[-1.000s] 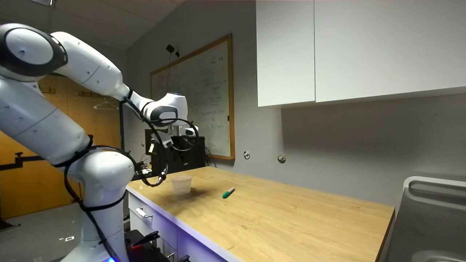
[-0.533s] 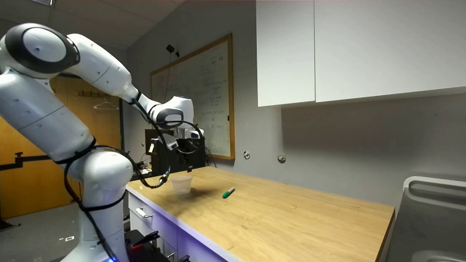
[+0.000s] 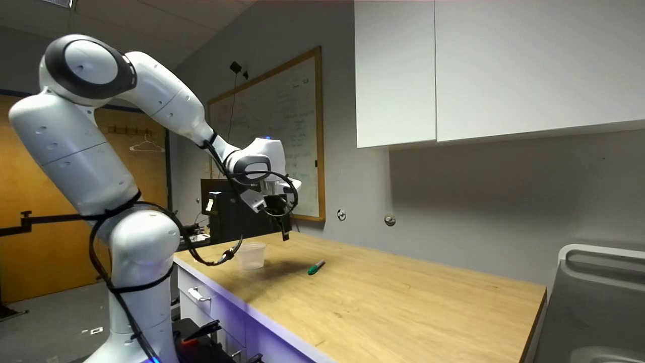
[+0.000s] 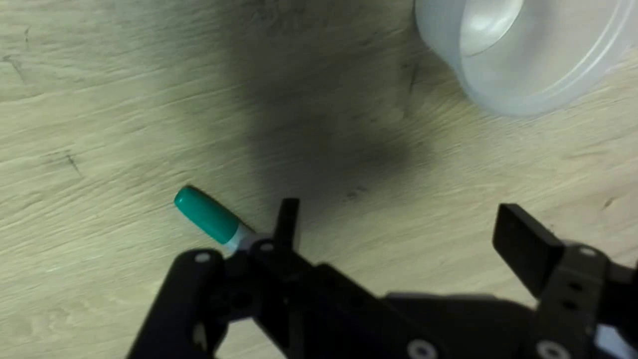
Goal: Pick up the marker and put it in the cup
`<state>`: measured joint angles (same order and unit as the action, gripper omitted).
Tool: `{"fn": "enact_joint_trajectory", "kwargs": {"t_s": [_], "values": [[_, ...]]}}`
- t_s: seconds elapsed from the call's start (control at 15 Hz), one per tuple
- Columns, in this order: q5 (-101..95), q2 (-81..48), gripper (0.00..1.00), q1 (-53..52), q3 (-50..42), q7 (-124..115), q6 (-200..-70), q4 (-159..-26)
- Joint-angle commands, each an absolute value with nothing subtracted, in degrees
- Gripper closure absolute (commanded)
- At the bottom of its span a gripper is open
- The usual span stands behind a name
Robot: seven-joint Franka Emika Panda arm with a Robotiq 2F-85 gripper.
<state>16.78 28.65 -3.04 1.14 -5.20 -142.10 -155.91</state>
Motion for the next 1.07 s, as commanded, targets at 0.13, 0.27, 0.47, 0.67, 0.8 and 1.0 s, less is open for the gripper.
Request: {"fn": "enact_joint_trajectory", "kwargs": {"t_s": [0.13, 0.27, 0.47, 0.67, 0.8, 1.0], "values": [[11.7, 17.5, 0.00, -0.6, -2.2, -0.6, -142.9, -147.8], [10.4, 14.4, 0.00, -0.5, -3.2, 2.2, -141.3, -145.4], [9.4, 10.2, 0.00, -0.4, -4.4, 7.0, -138.7, -142.4], [9.2, 6.3, 0.00, 0.0, -5.1, 11.8, -136.0, -139.5], [8.7, 3.7, 0.00, 0.7, -5.3, 14.1, -134.6, -137.6], [8.1, 0.1, 0.00, 1.8, -5.4, 16.6, -133.1, -134.8]]}}
